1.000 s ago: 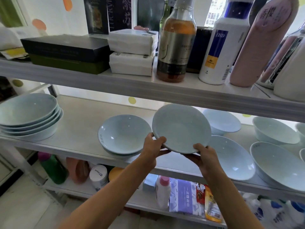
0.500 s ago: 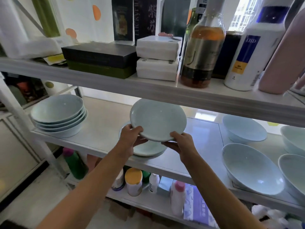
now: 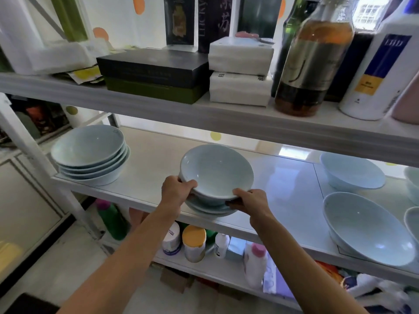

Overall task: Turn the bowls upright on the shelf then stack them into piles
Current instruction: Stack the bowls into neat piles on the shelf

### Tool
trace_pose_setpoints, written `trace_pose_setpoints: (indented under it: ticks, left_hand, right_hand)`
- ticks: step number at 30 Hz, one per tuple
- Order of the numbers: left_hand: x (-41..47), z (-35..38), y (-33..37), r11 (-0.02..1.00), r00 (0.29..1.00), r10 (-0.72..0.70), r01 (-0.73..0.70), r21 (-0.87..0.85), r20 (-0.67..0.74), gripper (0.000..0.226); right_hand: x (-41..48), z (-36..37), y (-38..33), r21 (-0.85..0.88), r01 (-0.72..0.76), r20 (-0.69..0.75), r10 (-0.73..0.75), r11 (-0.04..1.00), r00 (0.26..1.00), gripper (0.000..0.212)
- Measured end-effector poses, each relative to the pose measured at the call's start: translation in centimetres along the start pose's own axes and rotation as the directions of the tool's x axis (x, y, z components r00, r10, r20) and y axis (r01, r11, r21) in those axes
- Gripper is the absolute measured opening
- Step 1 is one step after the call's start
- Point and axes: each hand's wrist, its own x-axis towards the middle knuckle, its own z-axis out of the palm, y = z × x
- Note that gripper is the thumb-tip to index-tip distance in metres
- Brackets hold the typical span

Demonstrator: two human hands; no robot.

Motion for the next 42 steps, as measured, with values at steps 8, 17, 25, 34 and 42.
trace_pose_setpoints:
  ticks: [8, 17, 25, 34, 42]
  left_hand:
    - [0.0, 0.7, 0.3, 0.779, 0.948, 0.311, -0.216, 0.589, -0.063, 0.062]
    - [1.3, 6.3, 2.0, 0.183, 0.762, 0.424, -0.602, 0.778, 0.49, 0.072]
    - [-1.1, 17.5, 4.3, -0.084, 0.603, 0.401, -0.725, 0.683, 0.69, 0.071]
    - [-3.5, 34.1, 5.4, -0.159, 0.515, 0.267, -0.81, 0.564, 0.815, 0.064]
    - [-4.6, 42.6, 7.6, 0.659, 0.758, 0.012, -0.496, 0.565, 0.652, 0.054]
  right_hand:
    - [0.8, -1.2, 1.2, -0.511, 0.206, -0.025, -0.253, 0.835, 0.967, 0.044]
    - [3.1, -11.4, -0.4, -0.947, 0.233, -0.001, -0.732, 0.219, 0.682, 0.053]
    - [6.8, -28.3, -1.4, -0.963, -0.197, -0.098, -0.443, -0.184, 0.891, 0.046]
    - [10.4, -38.0, -3.2, -0.96, -0.163, -0.09, -0.3, -0.227, 0.95, 0.044]
    - [14.1, -39.6, -5.6, -0.682, 0.054, -0.148, -0.21, 0.729, 0.966, 0.059]
